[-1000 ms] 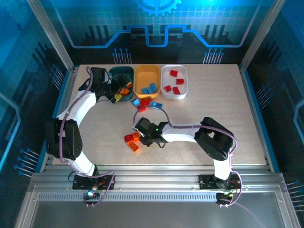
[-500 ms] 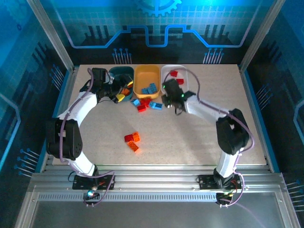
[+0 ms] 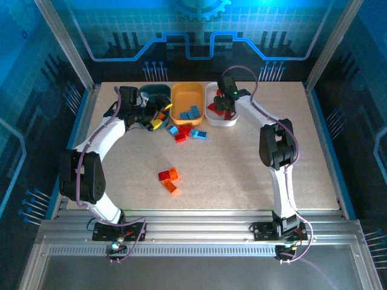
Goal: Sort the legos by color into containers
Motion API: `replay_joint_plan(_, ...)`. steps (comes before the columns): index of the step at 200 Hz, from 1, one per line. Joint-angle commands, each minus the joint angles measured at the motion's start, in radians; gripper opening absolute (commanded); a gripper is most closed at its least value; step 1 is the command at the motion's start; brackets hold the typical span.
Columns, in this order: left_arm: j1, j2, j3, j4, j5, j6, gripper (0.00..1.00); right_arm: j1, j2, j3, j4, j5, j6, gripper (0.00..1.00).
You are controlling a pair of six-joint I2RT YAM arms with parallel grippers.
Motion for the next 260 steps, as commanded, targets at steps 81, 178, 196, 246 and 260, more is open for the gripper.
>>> replay_joint_plan(81, 0.033, 0.022, -0.019, -0.028, -0.071, 0.013, 0.99, 0.568, -0.564, -0.718, 0.233, -0.036, 0.258, 0.78)
replay_joint_plan(178, 0.086, 0.028, -0.021, -0.055, -0.116, 0.033, 0.99, 0.721, -0.232, -0.532, 0.132, -0.092, 0.272, 0.76)
replay_joint_plan(196, 0.088, 0.030, -0.018, -0.054, -0.113, 0.033, 0.99, 0.718, -0.209, -0.524, 0.120, -0.055, 0.282, 0.70)
replay_joint_plan(246, 0.091, 0.028, -0.019, -0.055, -0.112, 0.034, 0.99, 0.717, -0.264, -0.581, 0.158, 0.016, 0.278, 0.37)
replay_joint_plan(260, 0.093, 0.028, -0.017, -0.055, -0.112, 0.035, 0.99, 0.715, -0.299, -0.600, 0.170, 0.029, 0.269, 0.35)
